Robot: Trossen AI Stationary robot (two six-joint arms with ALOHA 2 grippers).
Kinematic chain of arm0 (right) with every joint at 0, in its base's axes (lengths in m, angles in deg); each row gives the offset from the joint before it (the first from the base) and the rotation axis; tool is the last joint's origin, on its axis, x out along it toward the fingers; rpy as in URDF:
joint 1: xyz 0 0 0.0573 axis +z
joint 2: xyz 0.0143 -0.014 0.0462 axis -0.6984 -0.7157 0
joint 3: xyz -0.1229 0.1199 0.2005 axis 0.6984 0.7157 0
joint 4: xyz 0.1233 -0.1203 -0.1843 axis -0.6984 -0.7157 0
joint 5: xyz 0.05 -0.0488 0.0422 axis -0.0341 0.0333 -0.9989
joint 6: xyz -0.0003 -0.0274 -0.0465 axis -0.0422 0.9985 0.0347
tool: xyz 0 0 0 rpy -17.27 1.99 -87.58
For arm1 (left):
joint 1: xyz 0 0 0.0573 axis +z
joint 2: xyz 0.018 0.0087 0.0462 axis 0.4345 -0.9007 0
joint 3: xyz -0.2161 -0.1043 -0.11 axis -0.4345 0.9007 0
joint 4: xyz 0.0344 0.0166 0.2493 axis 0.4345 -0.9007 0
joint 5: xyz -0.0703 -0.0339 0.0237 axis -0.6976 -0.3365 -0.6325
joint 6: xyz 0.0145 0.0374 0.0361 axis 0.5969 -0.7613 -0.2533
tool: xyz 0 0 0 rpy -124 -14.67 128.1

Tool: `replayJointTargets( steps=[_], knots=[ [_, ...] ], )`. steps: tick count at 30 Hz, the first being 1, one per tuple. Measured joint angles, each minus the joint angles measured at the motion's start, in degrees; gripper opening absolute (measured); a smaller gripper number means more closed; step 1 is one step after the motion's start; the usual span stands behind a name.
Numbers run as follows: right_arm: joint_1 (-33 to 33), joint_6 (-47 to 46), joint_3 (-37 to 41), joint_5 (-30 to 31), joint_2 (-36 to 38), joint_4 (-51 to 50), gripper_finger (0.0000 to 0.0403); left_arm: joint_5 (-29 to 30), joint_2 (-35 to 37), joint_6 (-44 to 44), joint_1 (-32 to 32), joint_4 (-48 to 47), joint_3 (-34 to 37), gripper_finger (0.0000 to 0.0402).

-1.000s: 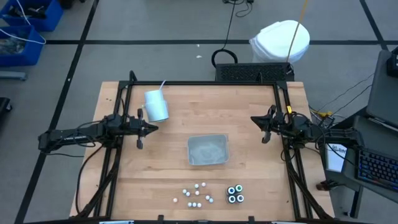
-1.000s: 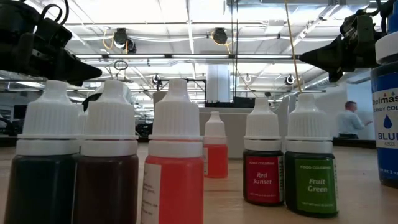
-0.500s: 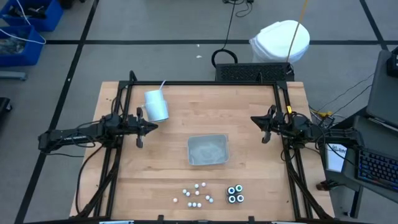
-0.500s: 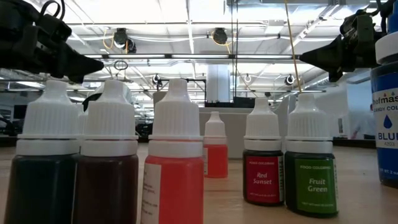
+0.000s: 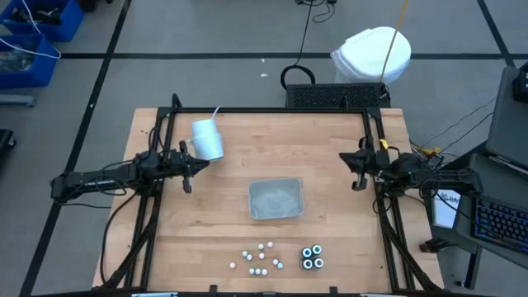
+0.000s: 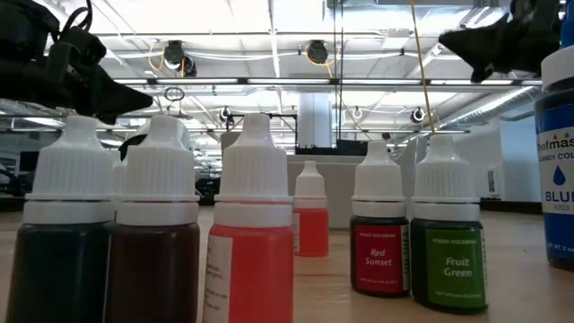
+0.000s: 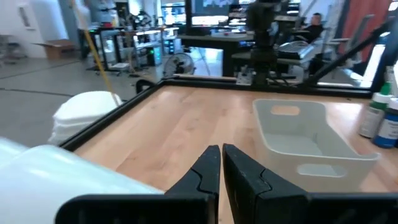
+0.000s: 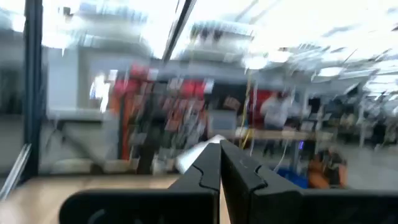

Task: Pick & Place food coloring
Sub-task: Put the large purple food coloring bottle into the bin

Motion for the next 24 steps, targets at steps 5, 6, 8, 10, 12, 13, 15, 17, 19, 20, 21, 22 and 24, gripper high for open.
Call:
replayJointTargets(
  steps=[5,6,8,10,12,13,15,17,19,20,21,22,24],
  knots=[
    [6.7,3.5,-10.3,0.4,-9.3,-5.6,0.0,4.1,0.0,0.1,0.0,-0.4,0.0,0.0026],
    [8.5,4.4,-12.5,1.6,-12.3,-7.7,0.0,4.9,0.0,0.1,0.0,-0.5,0.0,0.0026],
    [12.7,5.9,-18.3,4.9,-18.9,-10.9,0.0,5.8,0.0,0.2,0.0,-0.8,0.0,0.0026],
    [17.7,6.8,-24.5,10.7,-26.0,-16.2,0.0,6.1,0.0,0.3,0.0,-1.0,0.0,0.0026],
    [23.3,6.9,-31.2,18.4,-33.9,-22.2,0.0,6.2,0.0,0.7,0.0,-1.3,0.0,0.0026],
    [26.2,6.9,-34.2,23.0,-37.9,-25.3,0.0,6.2,0.0,1.4,0.0,-1.7,0.0,0.0026],
    [32.1,6.9,-39.4,33.2,-45.6,-29.7,0.0,6.3,0.0,2.9,0.0,-2.6,0.0,0.0026],
    [37.9,7.0,-44.4,43.1,-51.9,-32.3,0.0,6.3,0.0,3.5,0.0,-3.3,0.0,0.0026],
    [43.4,6.5,-48.2,51.1,-56.8,-33.2,0.0,6.3,0.0,3.6,0.0,-3.8,0.0,0.0026],
    [46.1,6.3,-49.5,53.6,-58.9,-33.2,0.0,6.3,0.0,3.6,0.0,-4.0,-0.1,0.0026],
    [48.5,5.7,-50.5,55.2,-60.7,-33.2,0.0,6.3,0.0,3.6,0.0,-4.1,-0.1,0.0026],
    [50.8,4.9,-51.2,55.9,-62.1,-33.3,0.0,6.3,0.0,3.7,0.0,-4.1,-0.1,0.0026],
    [55.2,2.3,-51.9,57.6,-64.0,-32.8,0.0,6.3,0.0,3.7,0.0,-4.1,-0.1,0.0026]
  ],
)
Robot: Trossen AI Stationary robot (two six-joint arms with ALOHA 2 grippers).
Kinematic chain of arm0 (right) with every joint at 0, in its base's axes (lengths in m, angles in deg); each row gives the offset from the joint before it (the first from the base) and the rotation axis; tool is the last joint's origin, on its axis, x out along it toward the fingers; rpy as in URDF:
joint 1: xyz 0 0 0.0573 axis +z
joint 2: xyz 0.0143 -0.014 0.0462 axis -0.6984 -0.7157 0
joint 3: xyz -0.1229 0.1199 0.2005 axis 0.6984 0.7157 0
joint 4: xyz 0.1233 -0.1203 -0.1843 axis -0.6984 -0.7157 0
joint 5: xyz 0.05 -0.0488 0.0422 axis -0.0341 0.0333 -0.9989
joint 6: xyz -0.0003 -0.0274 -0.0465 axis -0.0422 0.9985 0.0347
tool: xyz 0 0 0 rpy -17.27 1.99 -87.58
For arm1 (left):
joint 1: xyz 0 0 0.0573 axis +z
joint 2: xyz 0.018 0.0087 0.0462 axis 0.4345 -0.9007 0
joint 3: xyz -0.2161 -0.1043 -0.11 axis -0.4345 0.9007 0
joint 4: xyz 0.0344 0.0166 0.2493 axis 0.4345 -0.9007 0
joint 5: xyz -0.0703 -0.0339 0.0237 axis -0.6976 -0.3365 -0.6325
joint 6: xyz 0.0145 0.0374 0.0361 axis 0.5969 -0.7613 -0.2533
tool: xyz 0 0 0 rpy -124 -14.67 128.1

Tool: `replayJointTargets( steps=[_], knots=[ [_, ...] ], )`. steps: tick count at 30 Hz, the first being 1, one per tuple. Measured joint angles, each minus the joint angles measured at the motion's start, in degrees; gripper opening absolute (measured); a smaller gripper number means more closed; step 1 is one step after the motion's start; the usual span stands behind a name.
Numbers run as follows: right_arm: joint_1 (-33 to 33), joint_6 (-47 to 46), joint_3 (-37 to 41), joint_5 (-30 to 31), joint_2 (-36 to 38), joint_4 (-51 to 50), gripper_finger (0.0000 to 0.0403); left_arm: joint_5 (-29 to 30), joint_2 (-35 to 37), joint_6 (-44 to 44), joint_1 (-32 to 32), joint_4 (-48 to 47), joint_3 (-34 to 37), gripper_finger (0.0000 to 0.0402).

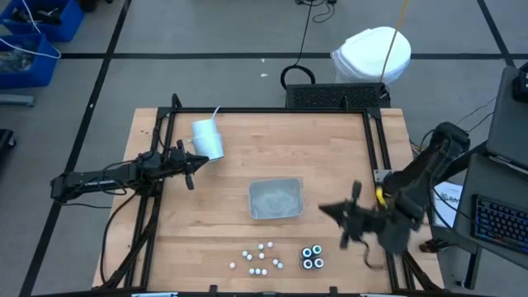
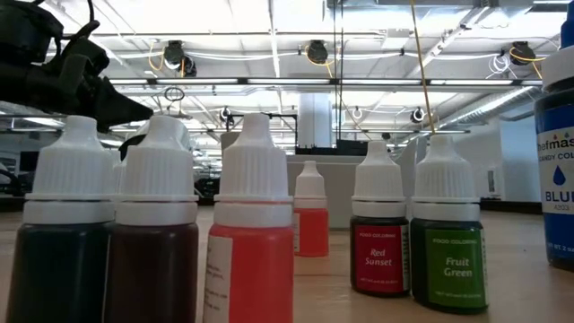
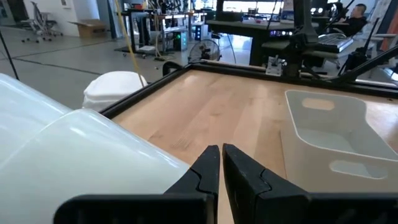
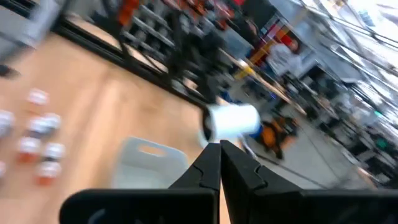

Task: Pick & Place food coloring
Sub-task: Put the large purple food coloring bottle into the bin

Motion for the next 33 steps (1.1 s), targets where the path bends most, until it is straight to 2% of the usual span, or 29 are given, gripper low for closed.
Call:
replayJointTargets(
  steps=[5,11,16,20,25,33],
  knots=[
    [8.2,-11.5,0.7,9.8,-3.1,-1.2,0.0,0.0,0.0,0.0,0.0,0.2,0.0,0.0026],
    [13.0,-22.6,2.1,9.7,-7.3,-0.8,0.0,0.3,0.0,-0.3,0.0,1.1,0.1,0.0026],
    [14.4,-27.7,3.6,3.7,-12.5,-0.4,0.0,0.6,0.0,-0.5,0.0,1.2,0.1,0.0026],
    [14.6,-32.3,4.3,2.3,-16.3,0.0,0.001,0.6,0.0,-0.5,0.0,1.1,0.1,0.0026],
    [14.6,-34.8,4.3,1.0,-18.4,0.4,0.0055,0.6,0.0,-0.5,0.0,1.1,0.1,0.0026],
    [14.6,-35.6,4.3,-10.5,-18.2,4.5,0.0139,0.6,0.0,-0.6,0.0,1.1,0.1,0.0026]
  ],
)
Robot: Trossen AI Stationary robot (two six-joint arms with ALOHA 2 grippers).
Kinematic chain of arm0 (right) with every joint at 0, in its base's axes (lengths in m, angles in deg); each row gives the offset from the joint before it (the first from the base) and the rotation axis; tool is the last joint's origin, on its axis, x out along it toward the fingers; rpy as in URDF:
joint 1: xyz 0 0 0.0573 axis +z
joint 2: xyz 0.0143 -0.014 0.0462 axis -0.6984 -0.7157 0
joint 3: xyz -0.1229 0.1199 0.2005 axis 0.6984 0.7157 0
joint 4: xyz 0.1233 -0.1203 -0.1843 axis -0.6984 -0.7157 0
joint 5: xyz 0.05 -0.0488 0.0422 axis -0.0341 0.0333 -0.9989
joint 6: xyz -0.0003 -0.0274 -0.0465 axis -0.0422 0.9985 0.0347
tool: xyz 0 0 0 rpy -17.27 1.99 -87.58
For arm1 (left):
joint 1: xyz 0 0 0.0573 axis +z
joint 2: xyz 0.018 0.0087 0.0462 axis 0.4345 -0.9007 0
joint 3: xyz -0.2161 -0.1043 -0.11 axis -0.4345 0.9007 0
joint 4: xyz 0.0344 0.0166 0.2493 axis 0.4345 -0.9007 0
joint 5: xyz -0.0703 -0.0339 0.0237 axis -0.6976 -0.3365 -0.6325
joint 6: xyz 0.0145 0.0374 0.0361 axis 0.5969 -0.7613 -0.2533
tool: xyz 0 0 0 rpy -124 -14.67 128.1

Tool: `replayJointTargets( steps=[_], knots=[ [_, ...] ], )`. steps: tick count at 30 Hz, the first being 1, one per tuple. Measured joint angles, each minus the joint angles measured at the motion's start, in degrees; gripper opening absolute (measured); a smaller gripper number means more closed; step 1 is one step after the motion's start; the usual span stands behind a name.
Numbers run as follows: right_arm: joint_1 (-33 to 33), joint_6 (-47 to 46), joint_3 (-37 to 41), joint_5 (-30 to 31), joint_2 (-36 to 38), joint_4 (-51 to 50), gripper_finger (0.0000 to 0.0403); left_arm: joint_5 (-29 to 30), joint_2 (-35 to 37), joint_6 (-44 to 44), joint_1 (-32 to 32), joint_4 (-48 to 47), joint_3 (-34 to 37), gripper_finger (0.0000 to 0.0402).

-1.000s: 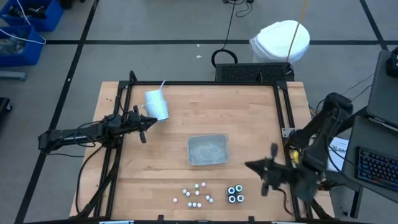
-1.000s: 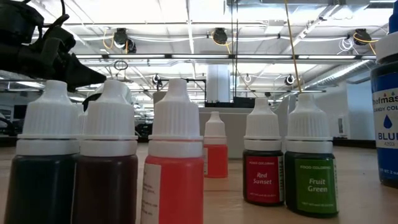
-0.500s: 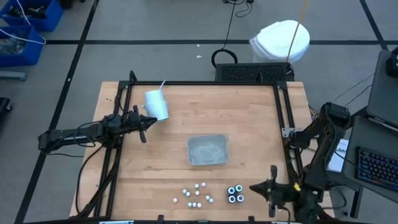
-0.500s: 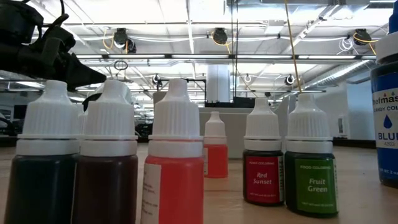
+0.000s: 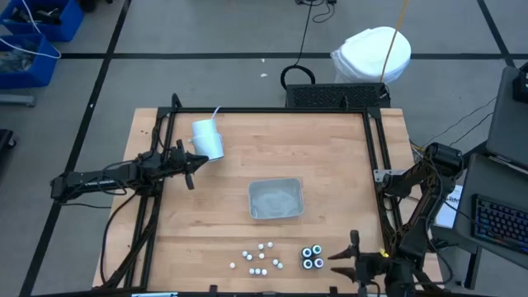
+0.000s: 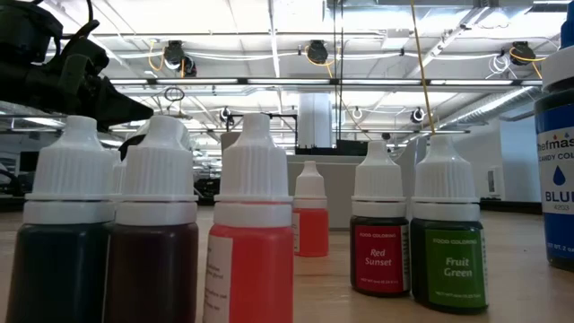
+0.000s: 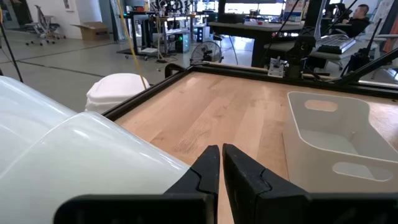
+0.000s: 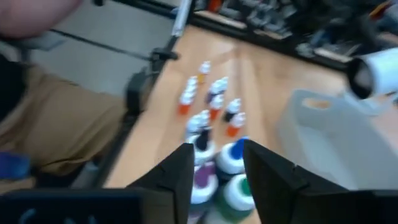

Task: Pick & Place food coloring
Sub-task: Put the large purple food coloring bottle into the bin

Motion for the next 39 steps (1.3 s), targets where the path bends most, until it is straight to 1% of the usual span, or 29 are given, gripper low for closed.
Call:
replayJointTargets(
  steps=[2,6,10,15,18,22,34,39],
  knots=[
    [-0.2,-0.8,0.0,-1.8,0.0,0.3,0.0149,0.0,0.0,0.0,0.0,0.0,0.0,0.0026],
    [-1.1,-3.7,0.4,-2.2,0.0,0.8,0.0165,0.0,0.0,-0.1,0.0,0.0,0.0,0.0026],
    [-2.1,-3.9,2.6,-2.5,0.0,3.2,0.0178,0.0,0.0,-1.5,0.0,0.0,0.0,0.0026],
    [-3.8,-3.4,5.7,-5.2,0.0,7.1,0.0189,0.1,0.0,-2.1,0.0,0.0,0.0,0.0026],
    [-4.6,-3.4,7.4,-5.6,0.0,9.5,0.019,0.1,0.0,-2.1,0.0,0.0,0.0,0.0026],
    [-5.7,-3.4,9.3,-9.5,0.0,12.7,0.019,0.1,0.0,-2.1,0.0,0.0,0.0,0.0026],
    [-5.8,-1.6,9.7,-9.9,0.0,14.7,0.019,0.0,0.0,-2.0,0.0,0.0,0.0,0.0026],
    [-5.9,2.5,9.7,-11.2,-2.0,19.2,0.019,0.0,0.0,-2.0,0.0,0.0,0.0,0.0026]
  ],
)
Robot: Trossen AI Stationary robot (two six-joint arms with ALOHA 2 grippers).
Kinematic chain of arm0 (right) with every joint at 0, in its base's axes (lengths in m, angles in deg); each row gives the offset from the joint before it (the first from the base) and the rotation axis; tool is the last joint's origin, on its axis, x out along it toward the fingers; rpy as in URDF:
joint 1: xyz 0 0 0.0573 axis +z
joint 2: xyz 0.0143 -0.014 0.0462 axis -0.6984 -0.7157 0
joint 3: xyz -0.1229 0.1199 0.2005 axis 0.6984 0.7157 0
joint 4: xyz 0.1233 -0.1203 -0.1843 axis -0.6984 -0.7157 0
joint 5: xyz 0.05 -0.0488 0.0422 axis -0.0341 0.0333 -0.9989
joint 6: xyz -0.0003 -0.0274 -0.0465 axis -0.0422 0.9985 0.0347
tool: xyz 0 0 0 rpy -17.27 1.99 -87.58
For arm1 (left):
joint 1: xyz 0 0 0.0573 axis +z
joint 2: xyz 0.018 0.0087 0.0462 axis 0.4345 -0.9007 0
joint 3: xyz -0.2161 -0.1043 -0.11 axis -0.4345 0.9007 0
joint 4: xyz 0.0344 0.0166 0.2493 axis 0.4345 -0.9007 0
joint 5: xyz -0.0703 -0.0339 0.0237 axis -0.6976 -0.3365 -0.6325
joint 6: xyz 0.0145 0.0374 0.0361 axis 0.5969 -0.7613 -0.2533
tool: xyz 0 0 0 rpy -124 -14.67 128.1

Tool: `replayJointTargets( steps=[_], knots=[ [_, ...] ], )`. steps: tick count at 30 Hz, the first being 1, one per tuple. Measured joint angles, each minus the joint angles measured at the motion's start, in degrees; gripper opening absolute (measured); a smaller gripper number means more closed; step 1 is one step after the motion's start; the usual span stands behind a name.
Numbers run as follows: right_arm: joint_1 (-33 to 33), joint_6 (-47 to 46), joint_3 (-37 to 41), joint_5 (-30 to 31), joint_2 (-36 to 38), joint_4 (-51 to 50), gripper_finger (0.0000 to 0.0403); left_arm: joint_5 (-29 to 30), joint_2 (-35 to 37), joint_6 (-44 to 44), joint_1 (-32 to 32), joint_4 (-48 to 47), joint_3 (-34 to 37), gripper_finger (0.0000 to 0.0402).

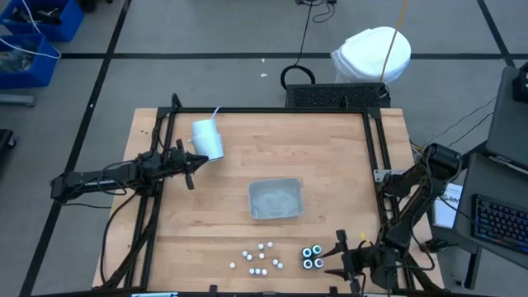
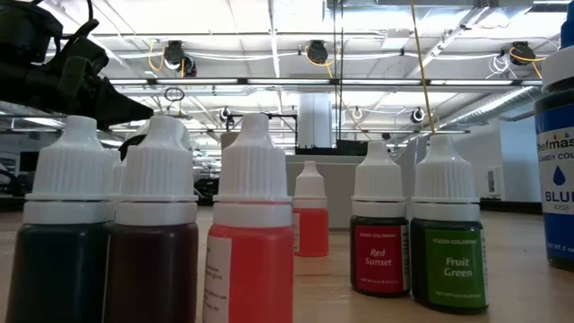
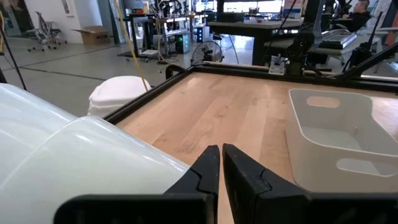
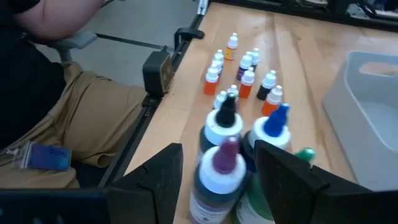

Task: Pick & Place food coloring
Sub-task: Put the large purple food coloring bottle into the bin

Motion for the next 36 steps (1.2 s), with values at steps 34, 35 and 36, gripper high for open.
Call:
replayJointTargets(
  steps=[34,35,36],
  knots=[
    [-0.3,6.1,0.0,1.5,-4.8,6.8,0.0189,0.0,0.0,0.0,0.0,0.0,0.0,0.0026],
    [0.1,6.8,0.0,2.7,-4.8,6.8,0.0189,0.0,0.0,0.0,0.0,0.0,0.0,0.0026],
    [0.4,7.6,0.0,3.7,-4.8,6.9,0.0189,0.0,0.0,0.0,0.0,0.0,0.0,0.0026]
  ],
)
